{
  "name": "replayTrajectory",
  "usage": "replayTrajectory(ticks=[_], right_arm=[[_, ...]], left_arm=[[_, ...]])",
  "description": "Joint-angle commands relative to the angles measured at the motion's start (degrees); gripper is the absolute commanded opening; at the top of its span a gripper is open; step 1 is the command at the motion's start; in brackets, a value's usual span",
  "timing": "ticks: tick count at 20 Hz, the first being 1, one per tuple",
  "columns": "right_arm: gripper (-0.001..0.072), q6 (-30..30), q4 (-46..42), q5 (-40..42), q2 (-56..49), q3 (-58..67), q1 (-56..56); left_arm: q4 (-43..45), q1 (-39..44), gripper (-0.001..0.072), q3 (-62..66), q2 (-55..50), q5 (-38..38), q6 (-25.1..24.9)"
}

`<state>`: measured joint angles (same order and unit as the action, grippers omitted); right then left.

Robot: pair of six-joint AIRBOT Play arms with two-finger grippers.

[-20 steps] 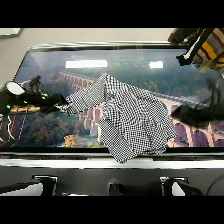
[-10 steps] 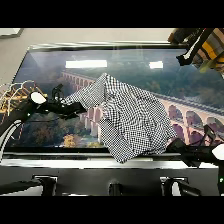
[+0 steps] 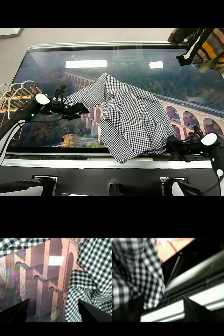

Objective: Fold the clothes and pants, and hang the long-sleeved shirts on hangers.

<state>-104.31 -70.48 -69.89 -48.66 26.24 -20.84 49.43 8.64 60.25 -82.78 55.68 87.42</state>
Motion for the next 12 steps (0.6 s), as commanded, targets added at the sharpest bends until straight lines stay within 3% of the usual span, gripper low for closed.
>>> replayTrajectory(ticks=[1,3,5,7,12], right_arm=[[0.0401,1.7,1.4,5.2,-4.8,-0.1,0.0],[0.0272,2.0,3.7,7.1,-5.7,-0.1,0.0],[0.0038,2.7,6.5,8.0,-5.7,0.1,0.0],[0.0034,2.6,5.7,7.8,-5.7,2.6,0.0],[0.0034,-5.7,-11.3,4.7,-7.3,23.1,-0.1]], left_arm=[[0.0,0.0,0.0712,0.0,-0.1,-0.3,0.0],[0.0,0.0,0.0712,0.0,-0.2,-0.3,0.0],[0.0,0.0,0.0712,0.0,-0.3,-0.3,0.0],[0.0,0.0,0.0712,0.0,-0.3,-0.3,0.0],[0.0,0.0,0.0711,0.0,-0.3,-0.2,0.0]])
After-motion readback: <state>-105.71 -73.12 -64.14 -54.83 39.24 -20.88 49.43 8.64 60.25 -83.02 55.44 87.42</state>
